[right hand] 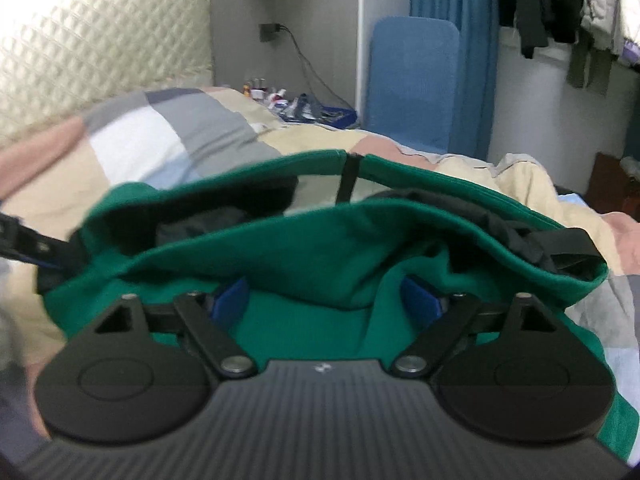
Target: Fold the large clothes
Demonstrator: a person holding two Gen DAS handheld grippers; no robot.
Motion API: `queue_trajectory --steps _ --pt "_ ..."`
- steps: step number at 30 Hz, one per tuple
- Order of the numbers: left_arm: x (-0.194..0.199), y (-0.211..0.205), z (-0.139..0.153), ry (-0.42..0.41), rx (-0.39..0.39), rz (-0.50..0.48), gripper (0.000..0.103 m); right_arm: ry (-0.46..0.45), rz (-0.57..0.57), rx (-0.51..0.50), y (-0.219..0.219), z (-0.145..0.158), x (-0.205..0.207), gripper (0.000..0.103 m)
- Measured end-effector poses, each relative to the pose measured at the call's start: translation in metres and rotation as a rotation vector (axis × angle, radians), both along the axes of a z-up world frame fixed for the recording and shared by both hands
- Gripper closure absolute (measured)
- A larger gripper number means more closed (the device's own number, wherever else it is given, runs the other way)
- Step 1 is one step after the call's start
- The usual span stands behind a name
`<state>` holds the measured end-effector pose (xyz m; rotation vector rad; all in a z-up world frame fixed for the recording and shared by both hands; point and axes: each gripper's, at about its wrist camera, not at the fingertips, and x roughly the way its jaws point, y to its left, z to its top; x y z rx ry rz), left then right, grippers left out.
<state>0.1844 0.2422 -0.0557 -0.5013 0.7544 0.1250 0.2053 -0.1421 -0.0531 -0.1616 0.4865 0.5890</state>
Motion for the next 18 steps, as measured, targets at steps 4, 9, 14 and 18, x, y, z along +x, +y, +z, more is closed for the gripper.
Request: queue_trajectory --steps 4,9,14,18 --pt "0.002 0.001 -0.003 -0.001 0.003 -0.004 0.033 -0.029 -0.022 -0.017 0.012 -0.010 0.011 0.017" --pt "0.004 0.003 -0.009 0.002 -0.011 -0.004 0.033 -0.014 -0.032 -0.094 0.035 -0.010 0.028 0.032" --pt "0.000 0.011 -0.006 -0.041 -0.062 0.015 0.033 -0.096 -0.070 -0.211 0.051 0.011 0.038 0.095" --pt "-0.009 0.024 -0.002 -0.146 -0.163 0.035 0.031 -0.060 -0.108 -0.093 0.046 0.043 0.070 0.095"
